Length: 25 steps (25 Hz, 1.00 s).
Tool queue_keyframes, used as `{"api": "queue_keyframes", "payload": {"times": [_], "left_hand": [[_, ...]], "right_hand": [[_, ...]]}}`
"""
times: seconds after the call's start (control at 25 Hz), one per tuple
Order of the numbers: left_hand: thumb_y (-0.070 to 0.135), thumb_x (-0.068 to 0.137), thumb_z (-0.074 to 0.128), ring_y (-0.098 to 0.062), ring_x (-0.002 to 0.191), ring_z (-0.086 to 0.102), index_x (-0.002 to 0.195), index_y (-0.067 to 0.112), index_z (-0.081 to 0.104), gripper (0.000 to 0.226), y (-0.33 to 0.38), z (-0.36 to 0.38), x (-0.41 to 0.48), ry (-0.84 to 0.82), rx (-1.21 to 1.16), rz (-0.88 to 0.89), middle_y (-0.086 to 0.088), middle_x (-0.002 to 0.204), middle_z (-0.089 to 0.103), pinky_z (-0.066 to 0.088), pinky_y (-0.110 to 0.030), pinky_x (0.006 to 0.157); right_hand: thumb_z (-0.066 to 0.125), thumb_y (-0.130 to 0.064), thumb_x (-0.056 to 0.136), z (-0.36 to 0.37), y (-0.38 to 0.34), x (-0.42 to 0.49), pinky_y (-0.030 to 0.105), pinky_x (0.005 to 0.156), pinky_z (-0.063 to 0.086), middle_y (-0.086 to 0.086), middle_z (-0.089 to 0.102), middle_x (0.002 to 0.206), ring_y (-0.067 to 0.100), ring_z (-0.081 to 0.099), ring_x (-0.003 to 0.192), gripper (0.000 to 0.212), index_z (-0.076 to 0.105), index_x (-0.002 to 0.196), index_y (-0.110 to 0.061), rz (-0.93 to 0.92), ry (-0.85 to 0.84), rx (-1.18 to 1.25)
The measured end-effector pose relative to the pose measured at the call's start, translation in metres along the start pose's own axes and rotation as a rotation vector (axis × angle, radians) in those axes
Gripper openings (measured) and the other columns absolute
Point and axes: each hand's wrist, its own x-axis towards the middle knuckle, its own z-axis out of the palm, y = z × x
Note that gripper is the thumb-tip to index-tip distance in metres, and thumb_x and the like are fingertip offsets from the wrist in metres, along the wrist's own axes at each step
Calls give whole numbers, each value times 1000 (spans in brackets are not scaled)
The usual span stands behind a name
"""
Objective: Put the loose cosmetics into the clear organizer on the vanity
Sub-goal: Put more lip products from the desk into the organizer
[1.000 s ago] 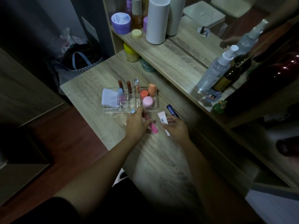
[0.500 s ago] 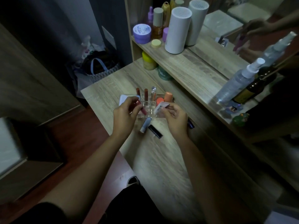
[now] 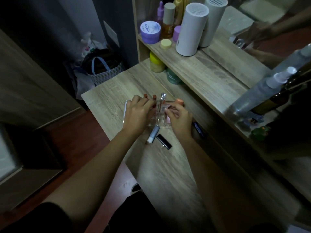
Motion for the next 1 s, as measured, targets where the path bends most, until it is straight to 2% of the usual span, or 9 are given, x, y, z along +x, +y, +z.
{"api": "queue_keyframes", "payload": {"times": [0.16,0.28,0.4,0.52,0.64,0.84,1.0], "left_hand": [[24,84,63,-33,82,59,90,8,70,18,1,1,8,14,57,18,-8,85,73,43,-44,66],[24,81,68,-33,79,60,88,9,71,16,3,4,12,-7,74,44,-8,86,73,45,-42,65],[24,80,70,-35,85,60,95,9,70,21,1,7,11,-56,114,43,-12,101,69,45,-43,68],[25,81,69,-36,92,58,100,9,69,25,12,-5,6,-70,97,19,-13,109,65,43,-45,72],[25,80,70,-36,92,58,101,9,68,26,12,-2,8,-73,110,28,-13,108,65,43,-44,72],[24,79,70,-35,92,58,103,9,67,29,7,-1,3,-50,101,12,-13,107,65,44,-43,72],[13,79,71,-36,85,59,94,3,67,19,10,3,-9,-7,-22,47,-18,99,66,48,-42,71]], "right_hand": [[63,-4,84,6,1,6,4,64,47,11,71,105,6,64,86,24,65,108,-7,-3,-13,-76],[64,-5,84,2,6,8,3,61,45,11,71,105,5,62,86,26,64,110,-7,6,-7,-109],[64,-6,84,2,7,9,-3,57,45,9,70,104,3,61,85,26,63,110,-9,1,-29,-131],[64,-6,84,-10,-1,-2,4,61,46,10,70,105,4,62,85,26,63,110,-7,-24,-16,-130],[65,-4,84,-10,-2,0,9,68,49,10,71,102,8,64,84,27,63,110,-7,-21,-27,-112],[66,-7,83,-11,-3,-3,10,71,52,6,69,104,9,65,88,30,62,113,-8,-30,-34,-70],[64,-9,85,-16,2,-9,17,77,53,8,68,105,14,66,92,25,63,109,-9,-50,16,-128]]}}
